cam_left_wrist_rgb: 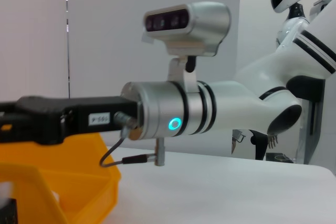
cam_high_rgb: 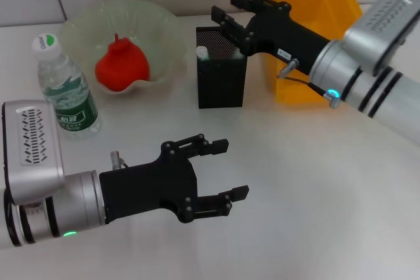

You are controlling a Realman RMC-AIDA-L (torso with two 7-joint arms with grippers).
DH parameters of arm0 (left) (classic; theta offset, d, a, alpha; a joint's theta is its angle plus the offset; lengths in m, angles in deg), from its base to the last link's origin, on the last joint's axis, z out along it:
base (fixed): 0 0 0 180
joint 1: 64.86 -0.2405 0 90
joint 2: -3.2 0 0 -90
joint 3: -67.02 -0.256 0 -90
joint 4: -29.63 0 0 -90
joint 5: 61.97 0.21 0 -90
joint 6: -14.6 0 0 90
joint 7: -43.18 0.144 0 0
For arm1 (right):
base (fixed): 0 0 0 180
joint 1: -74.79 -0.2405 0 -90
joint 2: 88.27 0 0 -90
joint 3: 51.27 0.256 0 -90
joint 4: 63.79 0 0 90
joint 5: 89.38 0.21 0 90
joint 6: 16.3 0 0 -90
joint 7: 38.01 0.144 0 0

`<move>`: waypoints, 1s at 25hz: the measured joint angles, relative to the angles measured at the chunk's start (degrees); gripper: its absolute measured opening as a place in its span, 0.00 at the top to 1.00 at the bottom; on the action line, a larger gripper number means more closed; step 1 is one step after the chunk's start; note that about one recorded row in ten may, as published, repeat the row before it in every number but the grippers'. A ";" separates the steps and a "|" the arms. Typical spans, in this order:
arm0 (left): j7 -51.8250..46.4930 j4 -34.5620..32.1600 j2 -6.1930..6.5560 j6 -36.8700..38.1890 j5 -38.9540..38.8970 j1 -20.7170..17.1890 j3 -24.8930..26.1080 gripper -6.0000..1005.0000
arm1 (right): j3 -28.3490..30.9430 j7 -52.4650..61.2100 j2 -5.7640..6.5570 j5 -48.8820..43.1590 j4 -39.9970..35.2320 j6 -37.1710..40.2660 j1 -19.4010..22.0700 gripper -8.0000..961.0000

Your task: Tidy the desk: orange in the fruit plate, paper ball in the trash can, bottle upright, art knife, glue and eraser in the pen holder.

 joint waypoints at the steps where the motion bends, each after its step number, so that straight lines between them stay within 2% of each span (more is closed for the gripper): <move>1: 0.03 0.01 0.05 0.15 -0.08 -0.10 0.06 0.21 | 0.00 0.00 0.00 0.00 0.00 0.00 0.00 0.65; 4: 0.13 0.03 0.15 0.64 -0.46 -0.55 0.46 0.21 | 1.66 1.26 0.24 0.02 -1.03 4.84 2.51 0.56; 5: 0.16 0.04 0.15 1.15 -0.56 -0.87 1.23 0.21 | 1.94 4.59 0.46 -0.13 -3.75 9.93 5.71 0.53; 6: 0.16 0.04 0.15 1.15 -0.56 -0.87 1.23 0.21 | 1.94 4.59 0.46 -0.13 -3.75 9.93 5.71 0.49; 8: 0.17 0.05 0.16 2.02 -0.60 -1.25 2.23 0.21 | 1.35 8.85 0.55 -1.35 -8.05 14.89 9.31 0.40; 9: 0.17 0.05 0.19 2.53 -0.61 -1.40 2.69 0.21 | 0.71 10.93 0.59 -2.44 -10.74 17.22 11.61 0.35; 10: 0.18 0.06 0.24 3.01 -0.62 -1.57 3.03 0.21 | -1.09 14.50 0.74 -5.64 -16.64 21.47 16.22 0.31; 11: 0.18 0.15 0.33 3.79 -0.61 -1.76 3.58 0.21 | -1.09 14.50 0.74 -5.64 -16.64 21.47 16.22 0.28; 12: 0.19 0.27 0.41 4.28 -0.55 -1.90 3.99 0.21 | -1.82 16.28 0.79 -7.24 -19.24 22.96 18.24 0.26; 14: 0.03 0.60 0.74 5.42 -0.28 -2.13 4.74 0.21 | -3.25 21.17 0.92 -13.41 -26.98 25.93 22.78 0.21; 15: -0.27 0.99 1.32 6.16 -0.08 -2.24 5.07 0.21 | -3.70 24.90 1.02 -21.30 -33.56 29.01 26.15 0.19; 16: -0.27 0.99 1.32 6.16 -0.08 -2.24 5.07 0.21 | -3.70 24.90 1.02 -21.30 -33.56 29.01 26.15 0.19; 20: -0.62 2.11 2.65 6.70 0.49 -2.26 5.16 0.21 | -3.30 29.81 1.03 -33.68 -39.94 31.74 29.38 0.19; 25: -0.70 2.97 3.45 6.74 0.90 -2.19 5.33 0.21 | -3.21 29.29 0.82 -36.42 -38.90 30.56 29.50 0.19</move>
